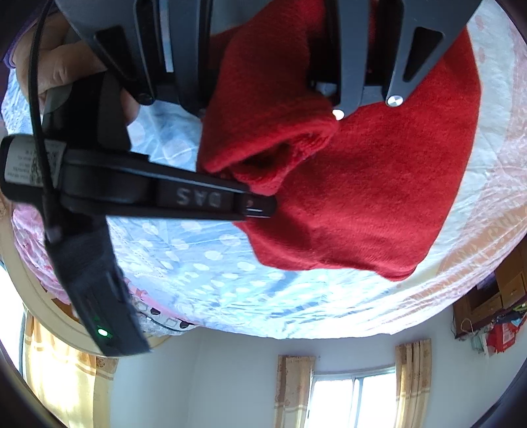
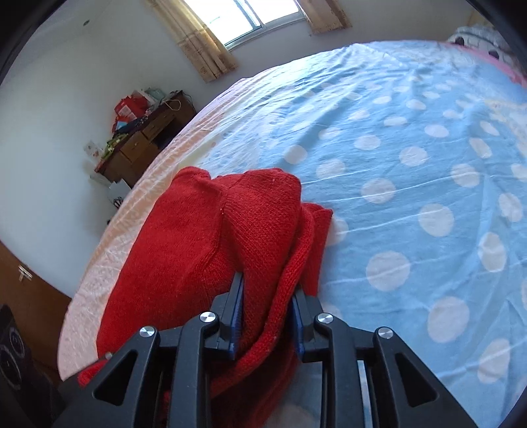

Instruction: Fold small clothes

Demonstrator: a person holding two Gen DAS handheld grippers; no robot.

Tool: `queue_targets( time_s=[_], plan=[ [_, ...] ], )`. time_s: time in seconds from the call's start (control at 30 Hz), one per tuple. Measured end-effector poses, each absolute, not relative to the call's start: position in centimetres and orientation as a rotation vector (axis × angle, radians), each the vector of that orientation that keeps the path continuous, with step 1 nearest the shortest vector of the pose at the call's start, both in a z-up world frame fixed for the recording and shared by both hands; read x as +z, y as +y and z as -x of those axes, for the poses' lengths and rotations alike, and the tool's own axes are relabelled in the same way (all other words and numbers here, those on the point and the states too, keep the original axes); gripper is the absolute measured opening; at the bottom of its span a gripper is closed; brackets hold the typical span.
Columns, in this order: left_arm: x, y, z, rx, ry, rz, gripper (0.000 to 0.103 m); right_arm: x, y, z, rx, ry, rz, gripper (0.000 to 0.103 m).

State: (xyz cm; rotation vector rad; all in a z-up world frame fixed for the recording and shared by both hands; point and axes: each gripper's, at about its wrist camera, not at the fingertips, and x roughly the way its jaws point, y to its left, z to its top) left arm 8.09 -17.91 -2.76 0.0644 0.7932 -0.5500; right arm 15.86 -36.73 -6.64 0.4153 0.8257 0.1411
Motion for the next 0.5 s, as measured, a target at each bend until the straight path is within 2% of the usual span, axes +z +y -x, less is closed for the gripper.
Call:
queue_targets(
  time_s=[0.1, 0.17, 0.23, 0.3, 0.5],
  plan=[
    [-2.5, -17.0, -7.1, -0.54, 0.797, -0.079, 0.039, -5.6, -36.2, -14.6, 0.118, 0.812, -0.367, 0.025],
    [-2.1, -16.4, -6.2, -0.517, 0.778, -0.096, 0.051, -4.5, -36.2, -12.8, 0.087, 0.773, -0.373, 0.028],
    [-1.7, -15.8, -5.5, -0.503, 0.763, -0.096, 0.068, -3.7, -36.4, -10.9, 0.085, 0.73, -0.416, 0.028],
    [-1.3, -14.9, -5.0, -0.499, 0.756, -0.084, 0.074, -3.0, -36.3, -8.6, 0.07, 0.686, -0.452, 0.028],
    [-0.9, -11.9, -3.9, -0.45, 0.726, -0.103, 0.077, -1.7, -32.7, -4.9, 0.111, 0.651, -0.376, 0.028]
  ],
)
